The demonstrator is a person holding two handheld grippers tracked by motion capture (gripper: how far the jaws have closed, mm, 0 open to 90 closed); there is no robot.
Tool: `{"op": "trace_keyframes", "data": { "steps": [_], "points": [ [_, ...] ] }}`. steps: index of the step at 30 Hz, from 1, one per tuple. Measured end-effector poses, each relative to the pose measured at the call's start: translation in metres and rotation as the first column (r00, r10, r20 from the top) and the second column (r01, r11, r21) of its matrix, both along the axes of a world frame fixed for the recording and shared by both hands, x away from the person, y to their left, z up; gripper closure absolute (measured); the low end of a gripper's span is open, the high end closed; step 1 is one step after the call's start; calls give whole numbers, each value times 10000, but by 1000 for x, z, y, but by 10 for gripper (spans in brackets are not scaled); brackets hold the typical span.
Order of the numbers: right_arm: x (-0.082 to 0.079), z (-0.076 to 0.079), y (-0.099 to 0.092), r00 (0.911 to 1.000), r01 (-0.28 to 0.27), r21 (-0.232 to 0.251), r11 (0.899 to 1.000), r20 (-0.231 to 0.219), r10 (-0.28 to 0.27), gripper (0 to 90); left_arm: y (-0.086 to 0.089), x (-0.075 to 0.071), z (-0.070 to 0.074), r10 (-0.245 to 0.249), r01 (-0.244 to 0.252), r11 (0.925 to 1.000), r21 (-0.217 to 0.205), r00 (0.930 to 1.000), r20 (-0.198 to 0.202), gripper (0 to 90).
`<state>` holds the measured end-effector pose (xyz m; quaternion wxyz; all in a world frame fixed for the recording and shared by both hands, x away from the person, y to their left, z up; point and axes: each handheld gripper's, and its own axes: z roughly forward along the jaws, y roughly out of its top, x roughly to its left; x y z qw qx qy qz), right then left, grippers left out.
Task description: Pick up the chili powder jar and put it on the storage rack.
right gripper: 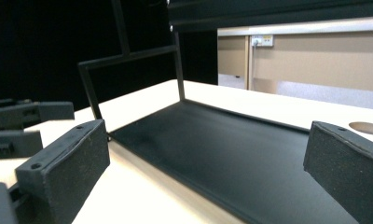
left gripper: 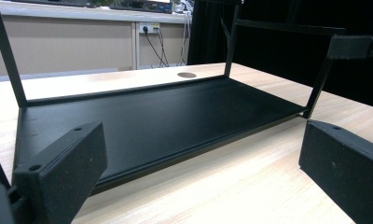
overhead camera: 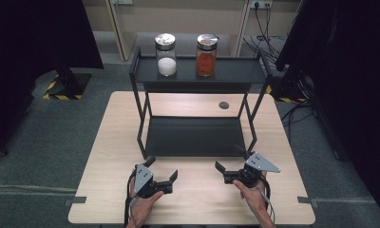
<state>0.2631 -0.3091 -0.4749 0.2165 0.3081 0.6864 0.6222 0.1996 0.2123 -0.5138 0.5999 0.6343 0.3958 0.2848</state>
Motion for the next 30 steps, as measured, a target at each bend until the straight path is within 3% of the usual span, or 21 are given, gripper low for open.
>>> {"op": "trace_keyframes", "data": {
  "steps": [11,30],
  "points": [
    [-8,-15,-2,9998,11,-123,9999,-217,-14,5,0,0,0,47,-47,10000,10,10000,56,4],
    [-18,-21,-11,9992,270,-89,9996,-290,-272,5,0,-3,0,15,-16,10000,58,9999,146,4]
  ]
}}
